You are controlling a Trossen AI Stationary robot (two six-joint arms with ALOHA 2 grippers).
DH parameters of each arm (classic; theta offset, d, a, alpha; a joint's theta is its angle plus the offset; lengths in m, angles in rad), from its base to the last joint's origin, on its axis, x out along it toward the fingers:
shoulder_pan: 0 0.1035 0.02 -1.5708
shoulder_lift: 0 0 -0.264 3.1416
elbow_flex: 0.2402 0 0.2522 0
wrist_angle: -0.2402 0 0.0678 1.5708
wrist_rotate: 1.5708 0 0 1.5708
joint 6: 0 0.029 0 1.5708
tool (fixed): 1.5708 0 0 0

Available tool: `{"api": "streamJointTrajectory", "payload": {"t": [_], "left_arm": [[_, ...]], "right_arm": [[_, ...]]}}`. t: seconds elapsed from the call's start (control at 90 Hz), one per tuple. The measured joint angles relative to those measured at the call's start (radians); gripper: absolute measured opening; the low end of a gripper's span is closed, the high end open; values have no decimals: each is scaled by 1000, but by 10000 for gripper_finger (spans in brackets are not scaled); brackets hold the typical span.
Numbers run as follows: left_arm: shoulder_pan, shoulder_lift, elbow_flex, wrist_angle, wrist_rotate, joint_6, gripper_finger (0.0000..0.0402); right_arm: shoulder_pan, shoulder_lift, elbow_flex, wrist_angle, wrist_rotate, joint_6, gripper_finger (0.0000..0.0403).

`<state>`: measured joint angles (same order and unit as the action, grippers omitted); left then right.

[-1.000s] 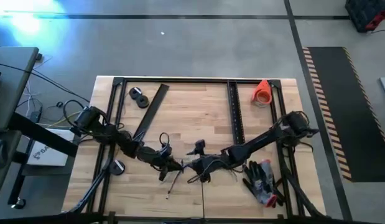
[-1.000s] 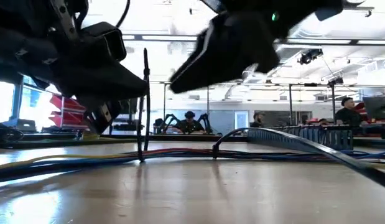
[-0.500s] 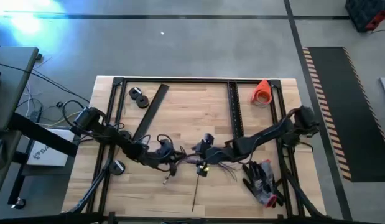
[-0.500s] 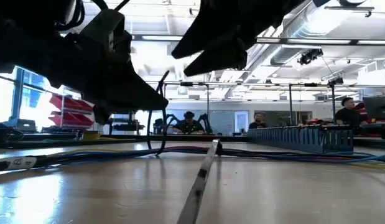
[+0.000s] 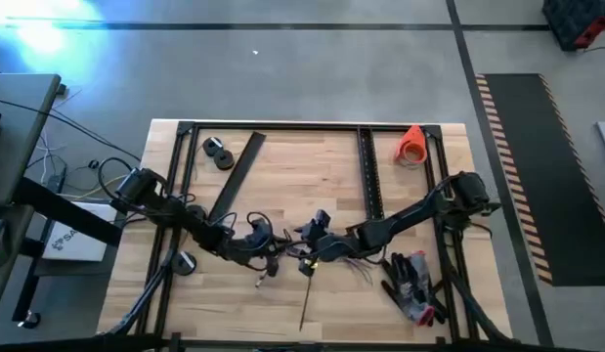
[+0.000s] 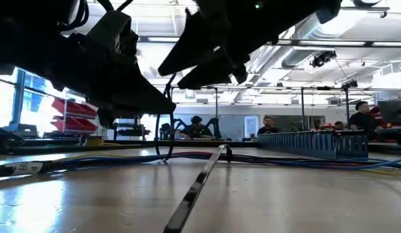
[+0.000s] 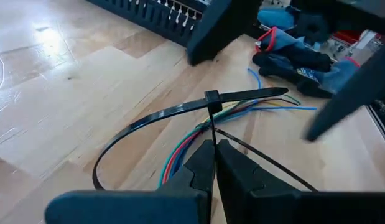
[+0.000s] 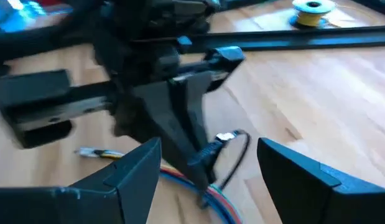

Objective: Ziptie cables
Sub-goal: Wrap the black zip tie on the cables

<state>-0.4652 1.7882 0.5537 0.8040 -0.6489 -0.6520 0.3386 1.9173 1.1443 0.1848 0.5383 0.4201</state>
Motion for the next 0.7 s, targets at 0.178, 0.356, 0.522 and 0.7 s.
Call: {"api": "streamJointTrajectory", "payload": {"t": [0.178,0.356,0.522,0.7], "left_arm": [[0,0,0,0,-3,0,0],[-1,0,0,-4,-2,-1,0],[0,0,0,-5,-2,0,0],[0,0,0,-9,-2,1,0]], "right_arm": [[-7,43,42,-22,54,18,249],[-20,49,48,-53,64,62,211],[-29,49,48,-57,46,73,128],[-33,49,48,-61,12,69,34]]}}
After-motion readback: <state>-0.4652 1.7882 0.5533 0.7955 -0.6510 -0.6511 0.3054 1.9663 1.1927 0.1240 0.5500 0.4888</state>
